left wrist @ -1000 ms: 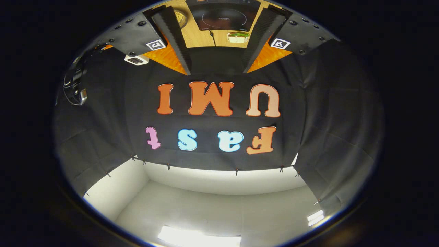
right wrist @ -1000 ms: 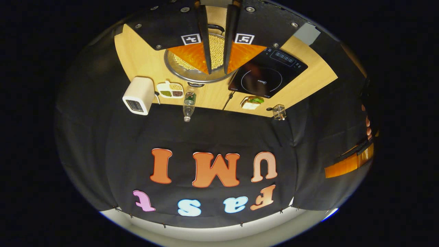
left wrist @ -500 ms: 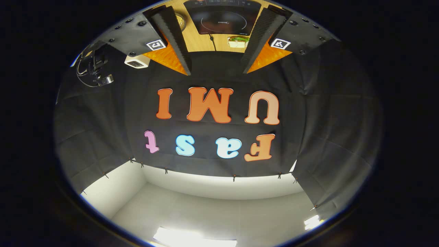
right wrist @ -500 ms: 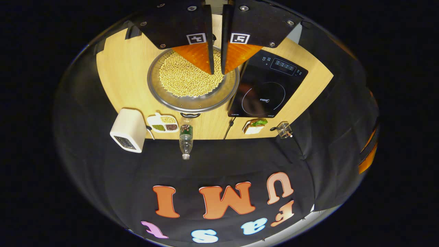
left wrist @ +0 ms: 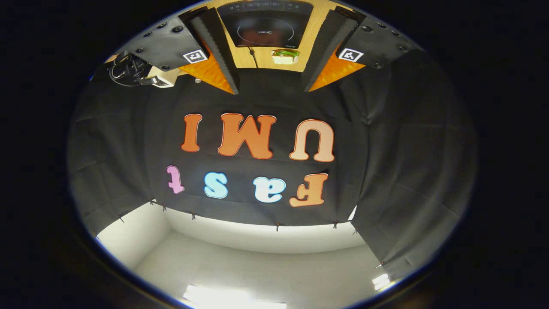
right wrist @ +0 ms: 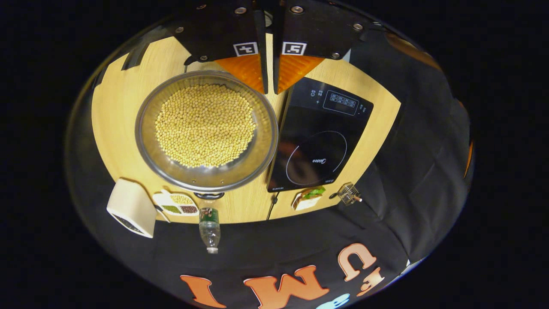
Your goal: First push the handle of the pot to place it horizontally, then grasp the pot with both hands and set it on the induction cooktop.
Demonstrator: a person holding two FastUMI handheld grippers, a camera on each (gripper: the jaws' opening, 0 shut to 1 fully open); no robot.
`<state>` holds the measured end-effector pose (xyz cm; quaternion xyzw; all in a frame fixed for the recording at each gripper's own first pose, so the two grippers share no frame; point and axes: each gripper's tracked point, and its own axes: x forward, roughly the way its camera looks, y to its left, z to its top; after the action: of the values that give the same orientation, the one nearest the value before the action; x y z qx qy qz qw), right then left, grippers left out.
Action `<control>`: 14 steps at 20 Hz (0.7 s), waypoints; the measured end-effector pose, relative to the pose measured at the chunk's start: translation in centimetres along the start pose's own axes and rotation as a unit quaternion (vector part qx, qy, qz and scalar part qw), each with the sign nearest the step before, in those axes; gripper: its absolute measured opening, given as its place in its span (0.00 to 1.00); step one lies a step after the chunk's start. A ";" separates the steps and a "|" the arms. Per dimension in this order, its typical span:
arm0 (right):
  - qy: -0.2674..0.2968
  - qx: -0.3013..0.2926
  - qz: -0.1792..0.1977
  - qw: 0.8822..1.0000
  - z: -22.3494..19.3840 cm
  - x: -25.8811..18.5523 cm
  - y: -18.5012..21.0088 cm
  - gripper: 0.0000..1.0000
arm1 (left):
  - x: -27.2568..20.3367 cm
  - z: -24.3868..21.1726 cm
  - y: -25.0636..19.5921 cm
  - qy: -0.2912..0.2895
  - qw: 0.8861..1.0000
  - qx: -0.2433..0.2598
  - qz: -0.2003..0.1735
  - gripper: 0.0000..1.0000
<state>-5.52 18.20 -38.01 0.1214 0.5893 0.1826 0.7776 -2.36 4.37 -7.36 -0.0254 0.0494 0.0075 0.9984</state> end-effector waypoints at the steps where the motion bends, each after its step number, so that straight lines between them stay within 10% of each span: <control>1: 0.015 0.007 0.003 1.000 -0.4 0.4 0.1 0.06 | 0.0 -0.3 0.4 0.004 1.000 0.002 0.002 0.95; 14: 0.101 0.058 0.020 0.993 -3.1 4.6 -1.5 0.05 | -0.9 -2.4 3.5 0.039 0.999 -0.012 0.024 0.93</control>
<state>-7.18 18.71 -43.53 0.1590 0.6714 0.1755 0.7022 -3.53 7.72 -9.84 -0.0366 0.0892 0.0312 0.9949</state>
